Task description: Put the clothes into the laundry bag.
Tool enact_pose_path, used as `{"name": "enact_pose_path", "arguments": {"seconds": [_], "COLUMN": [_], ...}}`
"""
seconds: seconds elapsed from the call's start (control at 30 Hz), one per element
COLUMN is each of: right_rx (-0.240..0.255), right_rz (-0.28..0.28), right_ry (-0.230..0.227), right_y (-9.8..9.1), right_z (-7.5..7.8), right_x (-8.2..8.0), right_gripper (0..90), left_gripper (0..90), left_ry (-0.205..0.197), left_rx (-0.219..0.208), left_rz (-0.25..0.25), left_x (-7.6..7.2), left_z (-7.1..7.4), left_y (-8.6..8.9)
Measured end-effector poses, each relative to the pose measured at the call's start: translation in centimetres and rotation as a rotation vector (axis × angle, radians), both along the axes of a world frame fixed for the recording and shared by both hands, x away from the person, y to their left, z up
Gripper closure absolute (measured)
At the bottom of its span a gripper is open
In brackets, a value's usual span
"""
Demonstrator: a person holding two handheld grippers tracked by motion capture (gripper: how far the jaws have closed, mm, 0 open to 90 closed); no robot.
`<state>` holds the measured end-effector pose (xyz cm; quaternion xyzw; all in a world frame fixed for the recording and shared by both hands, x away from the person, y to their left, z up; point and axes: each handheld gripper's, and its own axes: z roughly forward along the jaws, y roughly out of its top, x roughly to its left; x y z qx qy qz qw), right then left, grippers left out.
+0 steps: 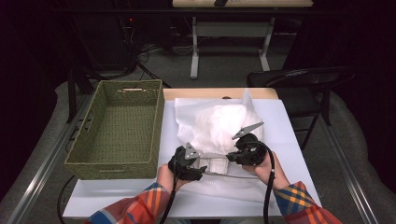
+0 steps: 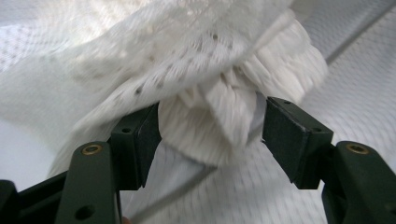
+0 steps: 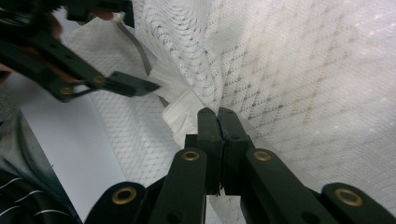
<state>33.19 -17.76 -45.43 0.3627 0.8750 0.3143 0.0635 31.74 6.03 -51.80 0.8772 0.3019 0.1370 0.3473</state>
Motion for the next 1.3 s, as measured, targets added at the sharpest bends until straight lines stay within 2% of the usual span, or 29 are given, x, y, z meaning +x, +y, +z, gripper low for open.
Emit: {"name": "enact_pose_path", "arguments": {"seconds": [0.07, 0.13, 0.2, 0.23, 0.3, 0.37, 0.43, 0.5, 0.53, 0.67, 0.77, 0.83, 0.9, 1.0, 1.03, 1.07, 1.13, 1.23, 1.3], "right_rx": [-0.001, -0.001, 0.000, -0.001, -0.003, -0.005, -0.002, -0.001, -0.001, -0.005, -0.003, -0.004, -0.006, -0.007, -0.008, -0.008, -0.008, -0.009, -0.007], "right_rz": [0.003, 0.001, -0.001, 0.001, 0.002, 0.004, 0.002, 0.003, 0.003, 0.007, 0.005, 0.005, 0.008, 0.007, 0.007, 0.007, 0.006, 0.006, 0.006], "right_ry": [-0.001, 0.001, 0.003, 0.004, 0.006, 0.007, 0.010, 0.010, 0.010, 0.015, 0.015, 0.014, 0.013, 0.014, 0.013, 0.012, 0.012, 0.013, 0.012], "right_y": [0.0, 0.0, 0.1, 0.1, 0.1, 0.1, 0.0, 0.0, 0.0, -0.1, -0.1, -0.2, -0.2, -0.2, -0.2, -0.2, -0.2, -0.2, -0.2], "right_z": [0.0, 0.0, -0.1, -0.1, -0.2, -0.2, -0.2, -0.2, -0.2, -0.1, -0.1, -0.1, -0.2, -0.2, -0.2, -0.2, -0.2, -0.1, -0.1], "right_x": [0.0, 0.0, 0.0, 0.1, 0.1, 0.1, 0.1, 0.1, 0.1, 0.1, 0.1, 0.1, 0.2, 0.2, 0.2, 0.2, 0.2, 0.2, 0.2], "right_gripper": [89.6, 89.5, 89.5, 89.5, 89.5, 89.5, 89.5, 89.5, 89.5, 89.5, 89.5, 89.5, 89.5, 89.5, 89.5, 89.5, 89.5, 89.5, 89.5], "left_gripper": [35.0, 35.6, 37.0, 37.9, 39.9, 45.5, 53.0, 62.2, 65.3, 86.6, 89.4, 89.5, 89.6, 89.2, 87.9, 78.0, 66.4, 55.3, 50.2], "left_ry": [0.012, 0.041, 0.060, 0.083, 0.106, 0.124, 0.143, 0.130, 0.136, 0.138, 0.159, 0.149, 0.164, 0.142, 0.116, 0.092, 0.012, -0.146, -0.213], "left_rx": [0.014, 0.028, 0.069, 0.081, 0.098, 0.093, 0.100, 0.098, 0.084, 0.076, 0.067, 0.079, 0.068, 0.064, 0.071, 0.080, 0.082, 0.093, 0.104], "left_rz": [-0.020, -0.046, -0.052, -0.064, -0.057, -0.056, -0.077, -0.089, -0.093, -0.104, -0.130, -0.149, -0.157, -0.164, -0.152, -0.139, -0.090, -0.017, 0.007], "left_x": [-0.5, -0.7, -0.9, -0.9, -0.6, -0.4, -0.2, -0.3, -0.3, -0.7, -1.3, -1.9, -2.3, -2.8, -3.0, -3.0, -3.1, -3.3, -3.5], "left_z": [0.2, 0.1, -0.4, -0.8, -1.5, -2.0, -2.4, -2.7, -2.8, -2.8, -2.6, -2.6, -2.5, -2.0, -1.6, -1.3, -0.8, 0.7, 1.4], "left_y": [0.7, 1.2, 1.5, 1.6, 1.7, 1.8, 1.9, 2.1, 2.2, 2.4, 2.6, 2.7, 2.9, 3.1, 3.2, 3.2, 3.3, 3.3, 3.1]}}
